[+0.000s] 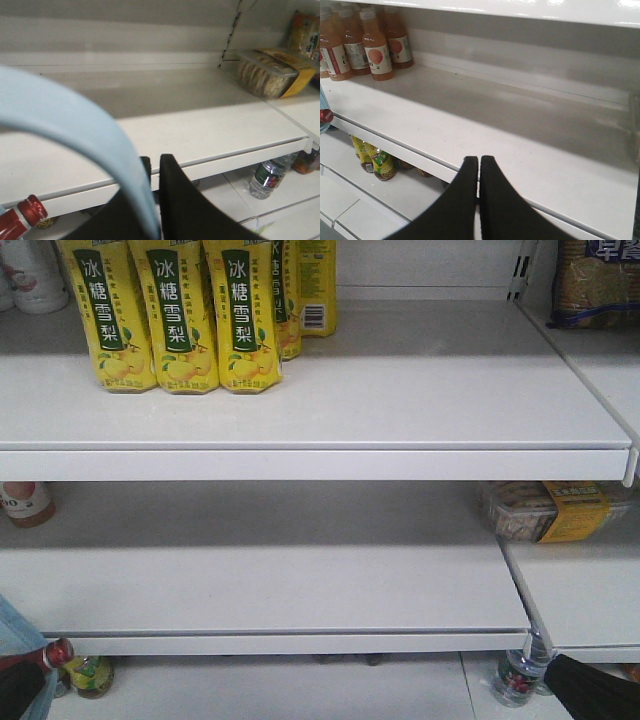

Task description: Place coke in basket with both arms

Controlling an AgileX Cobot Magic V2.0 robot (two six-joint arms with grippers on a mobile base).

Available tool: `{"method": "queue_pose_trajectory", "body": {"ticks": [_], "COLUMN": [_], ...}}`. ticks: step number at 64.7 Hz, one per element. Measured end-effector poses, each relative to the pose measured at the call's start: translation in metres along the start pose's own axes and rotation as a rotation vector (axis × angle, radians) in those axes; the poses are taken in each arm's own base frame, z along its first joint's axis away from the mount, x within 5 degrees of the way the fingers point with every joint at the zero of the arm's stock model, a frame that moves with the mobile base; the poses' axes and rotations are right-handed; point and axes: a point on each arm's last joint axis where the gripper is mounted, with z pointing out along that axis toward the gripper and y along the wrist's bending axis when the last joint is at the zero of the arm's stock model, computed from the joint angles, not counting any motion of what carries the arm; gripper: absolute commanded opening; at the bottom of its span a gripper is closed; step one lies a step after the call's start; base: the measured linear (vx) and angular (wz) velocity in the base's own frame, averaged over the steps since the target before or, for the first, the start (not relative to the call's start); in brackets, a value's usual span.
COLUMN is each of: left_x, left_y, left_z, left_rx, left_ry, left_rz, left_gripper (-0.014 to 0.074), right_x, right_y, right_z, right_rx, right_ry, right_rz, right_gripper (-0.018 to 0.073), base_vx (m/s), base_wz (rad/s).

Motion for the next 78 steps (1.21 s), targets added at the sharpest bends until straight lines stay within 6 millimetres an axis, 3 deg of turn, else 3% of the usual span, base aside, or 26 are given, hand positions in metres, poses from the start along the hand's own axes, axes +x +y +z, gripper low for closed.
{"method": "queue_pose_trajectory", "body": {"ticks": [17, 49, 78], "left_x": [0.02, 0.014, 0.013], "left_y": [0.01, 0.019, 0.026], "left_z": [-0.004, -0.014, -0.018], "left_rx": [-0.059, -0.198, -0.328], "left_ry": [-0.048, -0.206, -0.242], "left_rz": [-0.029, -0.064, -0.067], "left_gripper": [-0.0005, -0.0005, -0.0005], "right_x": [0.0, 0.0, 0.0], "right_y": [0.0, 0.0, 0.0], "right_z": [0.0, 0.0, 0.0], "right_rx": [0.0, 0.0, 0.0], "right_ry": [0.0, 0.0, 0.0], "right_rz": [0.0, 0.0, 0.0], "right_gripper": [-0.0005, -0.0005, -0.0005], "base_vx": [0.0, 0.0, 0.0], "base_wz": [0.0, 0.0, 0.0]}}
